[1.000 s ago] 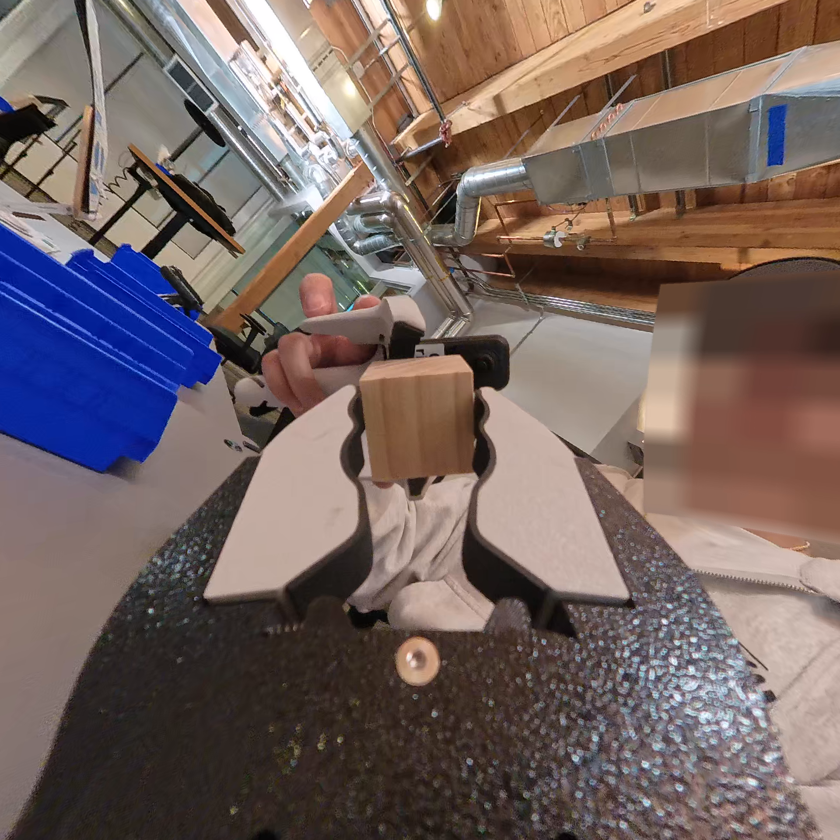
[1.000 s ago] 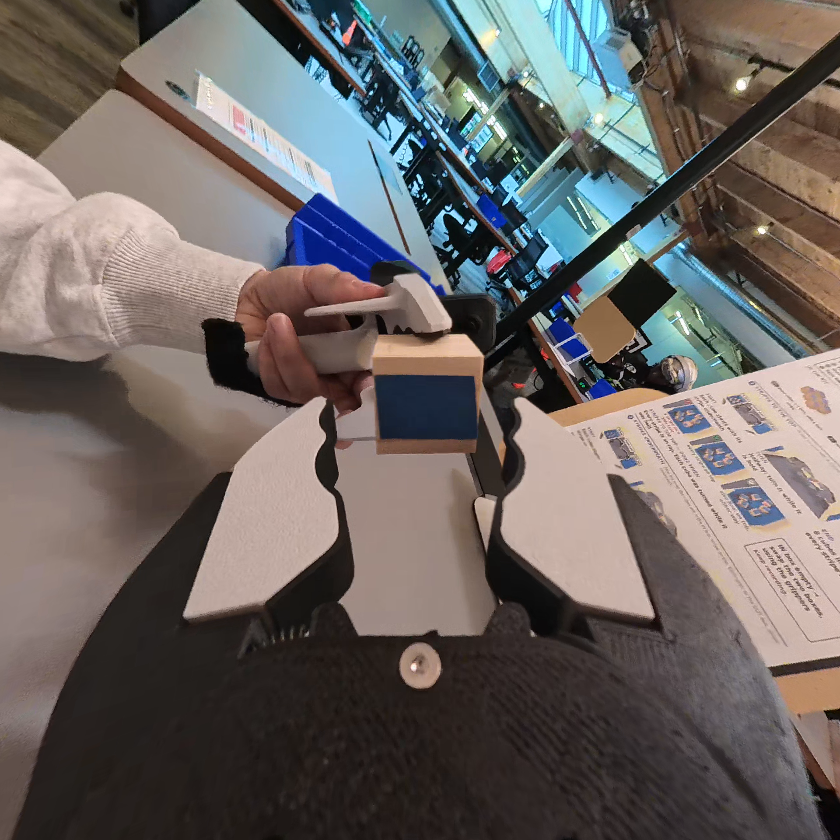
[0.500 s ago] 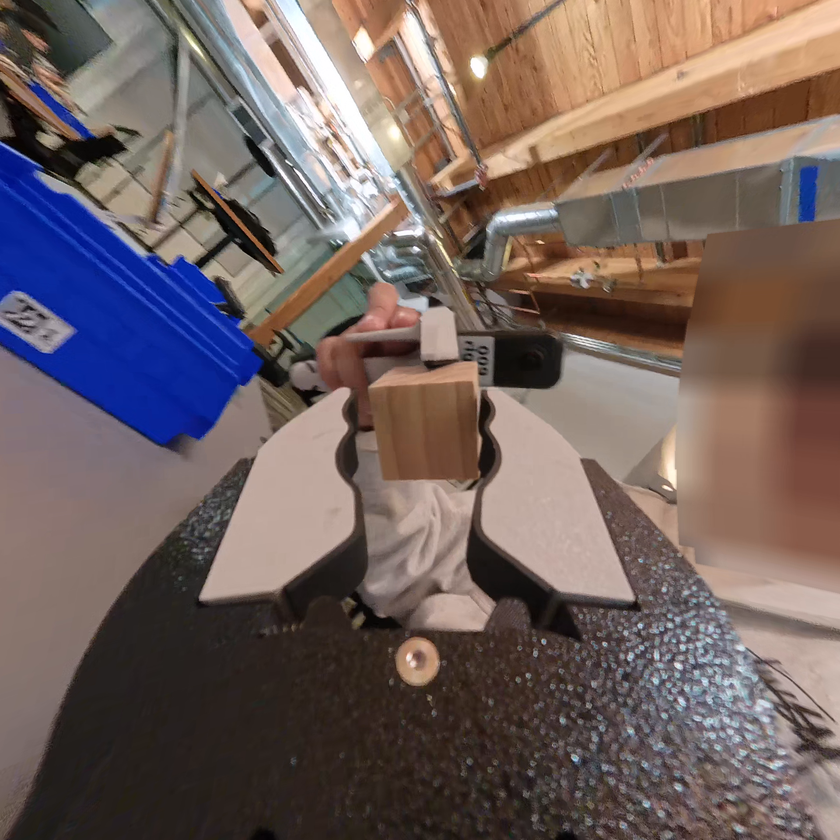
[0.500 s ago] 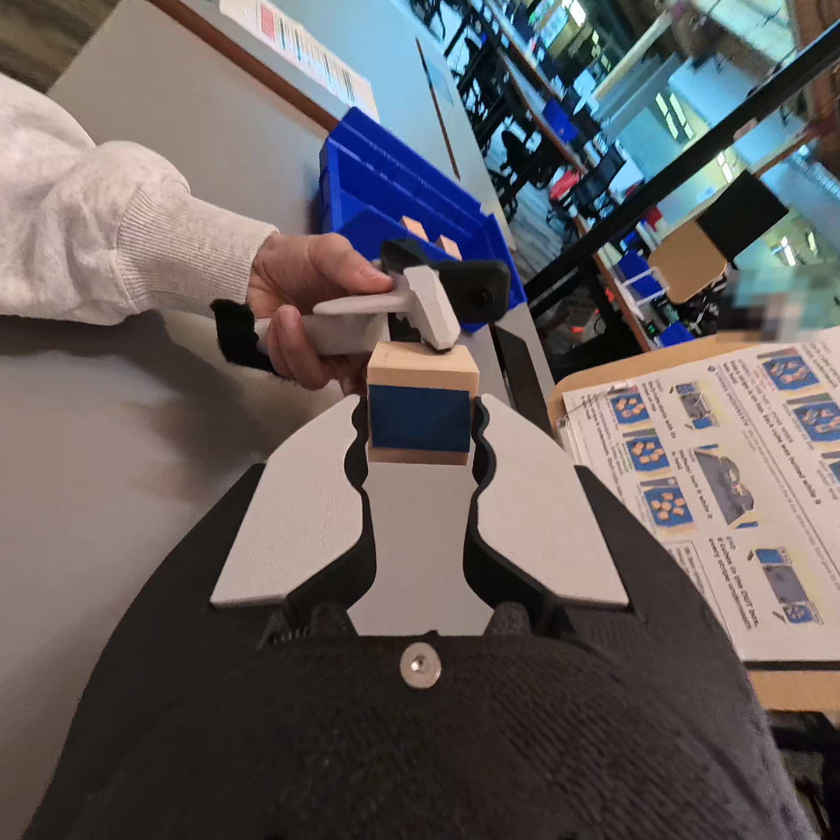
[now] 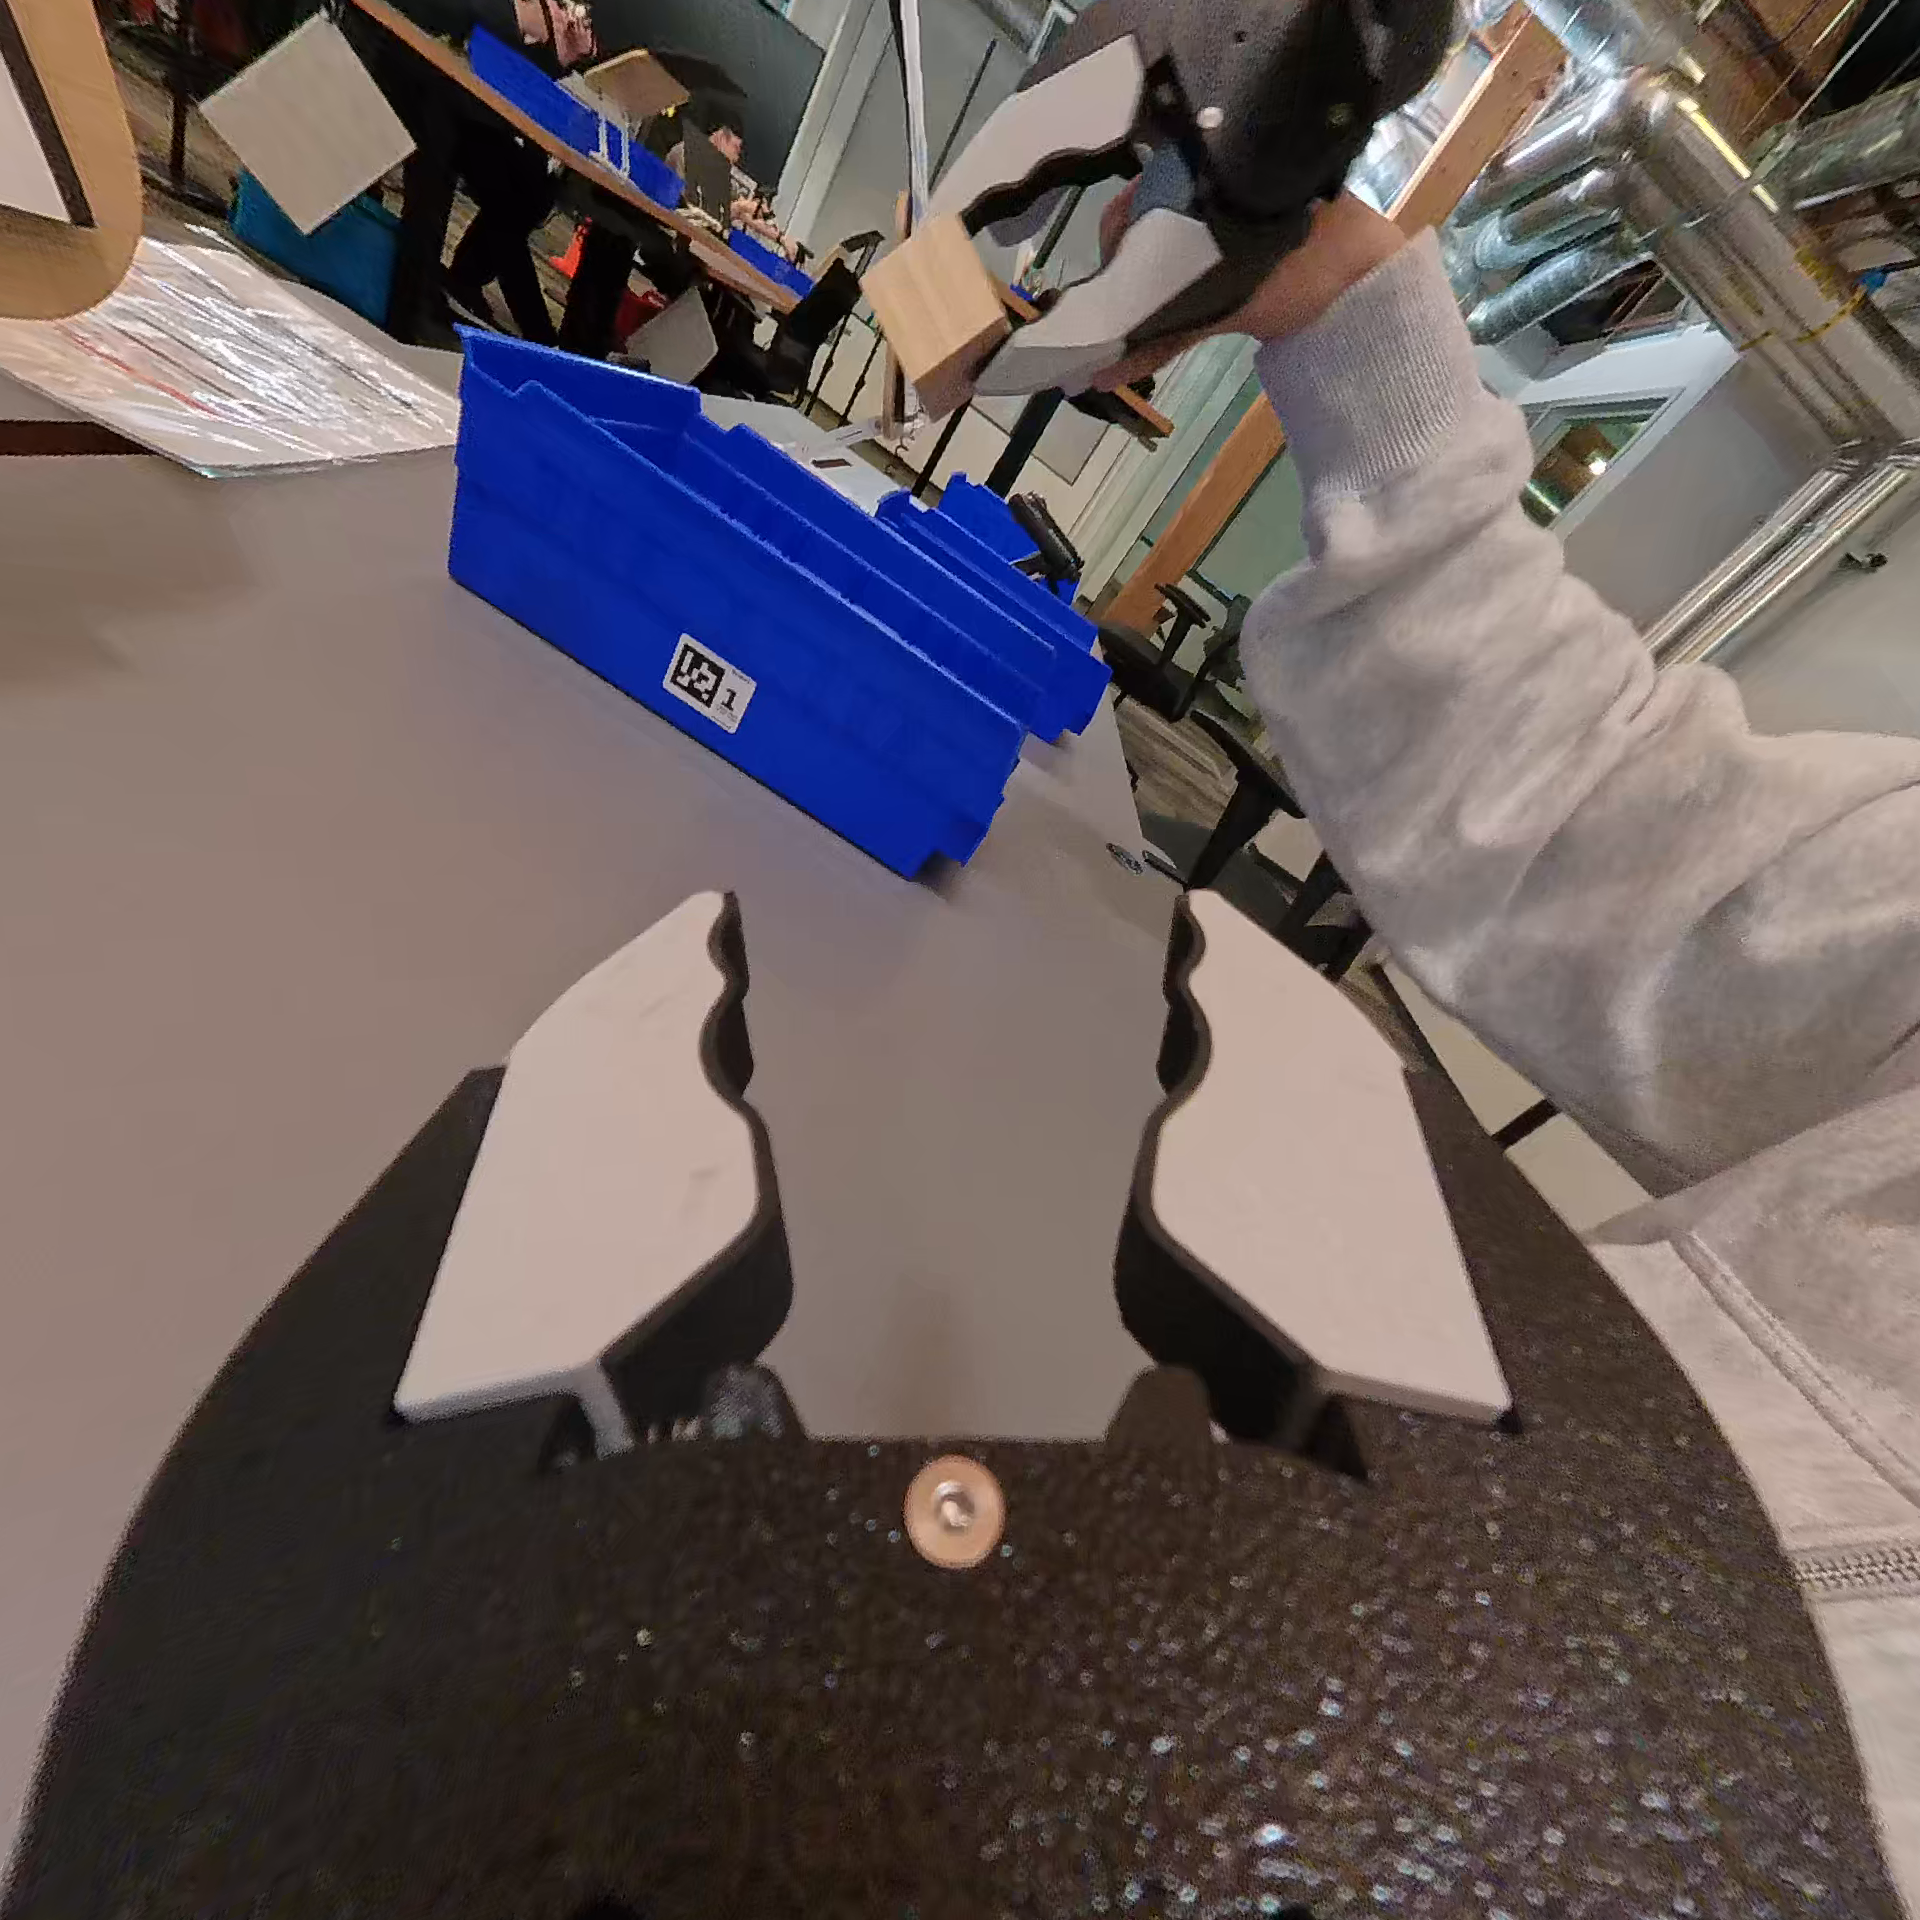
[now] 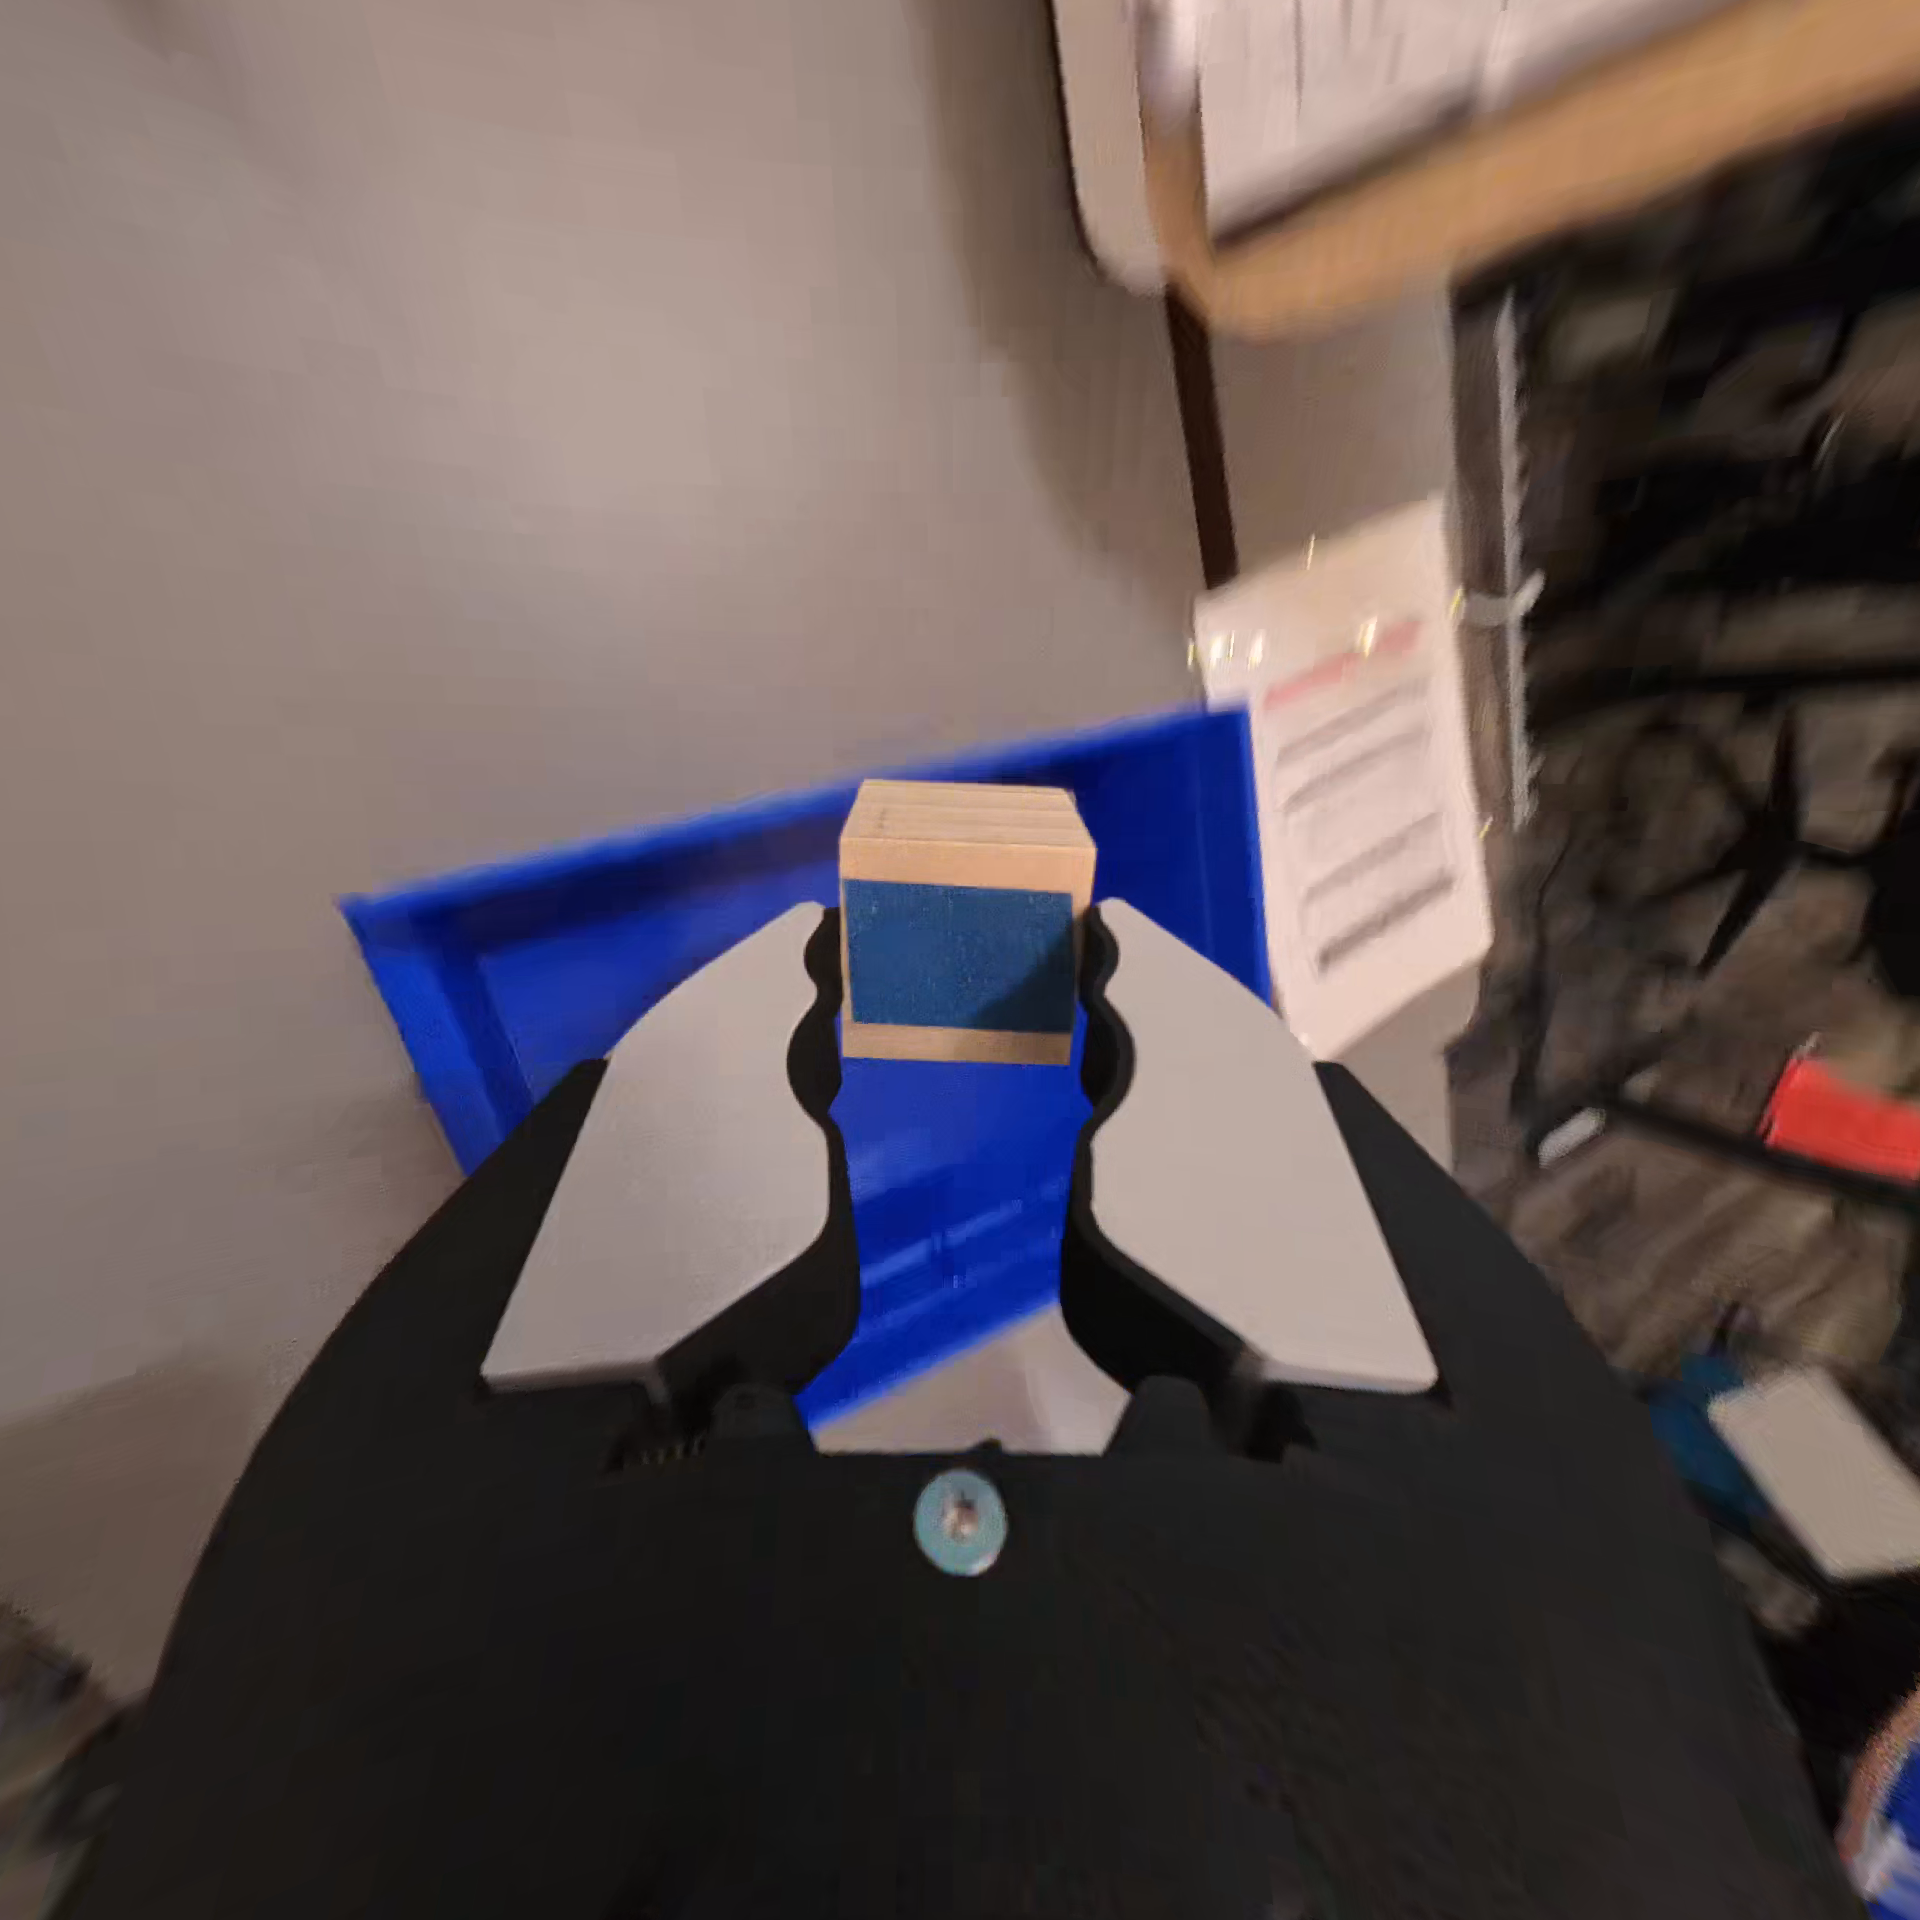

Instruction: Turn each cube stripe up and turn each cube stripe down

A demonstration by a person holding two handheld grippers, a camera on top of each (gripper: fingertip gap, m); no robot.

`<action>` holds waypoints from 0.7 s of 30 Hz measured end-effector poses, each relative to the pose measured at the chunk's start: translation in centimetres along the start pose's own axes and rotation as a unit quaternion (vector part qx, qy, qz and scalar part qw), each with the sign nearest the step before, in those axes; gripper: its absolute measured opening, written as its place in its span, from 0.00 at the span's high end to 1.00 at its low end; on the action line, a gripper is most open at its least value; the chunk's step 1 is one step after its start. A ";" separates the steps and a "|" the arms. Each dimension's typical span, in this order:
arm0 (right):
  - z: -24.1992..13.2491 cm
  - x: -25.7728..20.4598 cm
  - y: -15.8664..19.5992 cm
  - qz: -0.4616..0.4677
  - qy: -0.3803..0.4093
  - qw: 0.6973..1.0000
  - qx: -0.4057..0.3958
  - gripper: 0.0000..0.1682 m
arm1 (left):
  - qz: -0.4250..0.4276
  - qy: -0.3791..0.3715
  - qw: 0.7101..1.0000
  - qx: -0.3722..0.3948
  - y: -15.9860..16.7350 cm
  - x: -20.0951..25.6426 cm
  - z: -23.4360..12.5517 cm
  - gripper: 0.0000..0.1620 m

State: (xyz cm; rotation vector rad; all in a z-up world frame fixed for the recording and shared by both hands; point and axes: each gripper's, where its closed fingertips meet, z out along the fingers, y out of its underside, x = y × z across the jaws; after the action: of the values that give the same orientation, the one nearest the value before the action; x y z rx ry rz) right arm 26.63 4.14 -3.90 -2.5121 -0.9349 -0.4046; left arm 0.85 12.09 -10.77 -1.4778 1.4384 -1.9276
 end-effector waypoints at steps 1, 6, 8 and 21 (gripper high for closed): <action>0.8 0.7 2.2 0.014 -0.011 0.999 -0.029 0.74 | 0.001 -0.003 1.000 0.000 0.0 -0.1 -0.1 0.53; 6.0 0.8 9.1 0.016 -0.094 0.990 -0.104 0.73 | -0.008 0.003 1.000 0.018 -0.5 -0.2 -0.5 0.54; 8.1 0.7 10.9 0.010 -0.118 0.985 -0.127 0.73 | -0.013 0.006 1.000 0.021 -0.5 -0.3 -0.6 0.55; 15.2 1.8 13.1 0.031 -0.176 0.977 -0.119 0.73 | 0.005 0.027 0.999 -0.027 1.1 0.8 0.2 0.55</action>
State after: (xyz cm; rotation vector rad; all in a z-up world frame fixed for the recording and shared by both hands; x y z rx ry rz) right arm 38.55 3.59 -20.10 -2.8860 -0.9805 -0.0502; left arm 0.38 10.87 -11.25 -1.4498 1.5284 -1.9512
